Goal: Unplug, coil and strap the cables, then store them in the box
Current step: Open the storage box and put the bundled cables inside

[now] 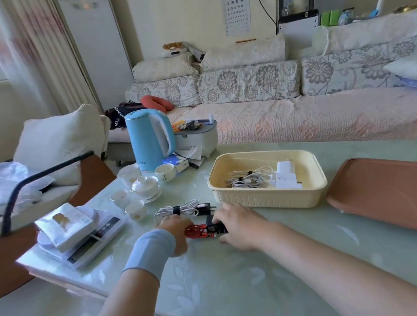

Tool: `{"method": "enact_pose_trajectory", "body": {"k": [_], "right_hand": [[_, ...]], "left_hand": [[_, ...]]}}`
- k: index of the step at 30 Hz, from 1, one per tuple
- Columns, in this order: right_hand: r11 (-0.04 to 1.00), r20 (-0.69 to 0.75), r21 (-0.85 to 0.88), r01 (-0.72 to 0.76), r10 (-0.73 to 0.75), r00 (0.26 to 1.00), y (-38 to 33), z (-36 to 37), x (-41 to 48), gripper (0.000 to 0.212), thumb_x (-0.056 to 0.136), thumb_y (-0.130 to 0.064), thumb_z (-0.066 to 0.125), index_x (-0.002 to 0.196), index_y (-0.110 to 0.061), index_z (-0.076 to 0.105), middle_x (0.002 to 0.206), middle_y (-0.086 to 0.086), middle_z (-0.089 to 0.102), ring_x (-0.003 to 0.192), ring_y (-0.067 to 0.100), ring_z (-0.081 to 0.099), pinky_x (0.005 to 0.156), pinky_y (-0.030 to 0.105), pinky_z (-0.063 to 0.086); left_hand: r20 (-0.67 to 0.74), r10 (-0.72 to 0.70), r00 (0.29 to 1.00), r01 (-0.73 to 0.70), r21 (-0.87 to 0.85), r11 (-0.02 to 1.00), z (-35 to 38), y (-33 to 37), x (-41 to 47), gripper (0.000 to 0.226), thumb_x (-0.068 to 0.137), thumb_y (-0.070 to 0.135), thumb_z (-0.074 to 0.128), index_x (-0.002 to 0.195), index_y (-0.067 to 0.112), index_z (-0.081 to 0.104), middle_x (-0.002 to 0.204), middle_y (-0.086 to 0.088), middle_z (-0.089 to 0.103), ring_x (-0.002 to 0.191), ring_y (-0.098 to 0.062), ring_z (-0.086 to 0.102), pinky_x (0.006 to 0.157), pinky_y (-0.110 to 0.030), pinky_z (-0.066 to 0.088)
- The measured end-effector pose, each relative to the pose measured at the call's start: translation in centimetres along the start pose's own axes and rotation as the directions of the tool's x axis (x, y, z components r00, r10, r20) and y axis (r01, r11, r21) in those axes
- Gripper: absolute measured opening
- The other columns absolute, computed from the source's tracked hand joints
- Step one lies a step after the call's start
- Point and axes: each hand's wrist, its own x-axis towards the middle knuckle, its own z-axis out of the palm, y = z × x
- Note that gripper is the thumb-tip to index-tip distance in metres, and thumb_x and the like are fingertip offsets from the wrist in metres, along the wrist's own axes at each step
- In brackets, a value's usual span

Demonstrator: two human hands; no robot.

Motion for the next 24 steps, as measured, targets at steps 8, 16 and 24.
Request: {"method": "enact_pose_trajectory", "body": {"k": [8,16,24], "right_hand": [[0.985,0.028,0.163,-0.048,0.044,0.999,2.2,0.2,-0.7,0.045,0.083,-0.028,0.067,0.116,-0.025,0.037,0.123,0.002,0.05,0.107,0.025,0.05,0.08,0.034,0.041],[0.909,-0.273,0.417,0.014,0.11,0.956,5.8,-5.8,-0.6,0.043,0.08,-0.029,0.076,0.12,-0.034,0.062,0.116,-0.002,0.054,0.104,0.016,0.055,0.082,0.024,0.037],[0.922,-0.317,0.291,-0.255,0.345,0.884,13.6,-7.0,-1.3,0.033,0.078,-0.042,0.076,0.096,-0.033,0.05,0.112,-0.003,0.054,0.095,0.02,0.055,0.071,0.03,0.039]], "left_hand": [[0.104,0.123,0.987,-0.129,0.054,0.99,-3.2,2.6,-0.8,0.025,0.092,0.031,0.057,0.114,0.034,0.067,0.108,0.006,0.064,0.097,-0.02,0.061,0.088,-0.027,0.05],[-0.222,0.132,0.966,-0.16,-0.112,0.981,-9.1,3.6,0.2,0.011,0.09,0.035,0.062,0.098,0.038,0.069,0.094,0.008,0.064,0.087,-0.019,0.059,0.075,-0.025,0.047],[-0.586,0.133,0.799,-0.271,-0.154,0.95,-7.8,12.0,6.2,0.025,0.092,0.026,0.052,0.105,0.039,0.07,0.106,0.006,0.065,0.094,-0.023,0.059,0.072,-0.026,0.038]]}}
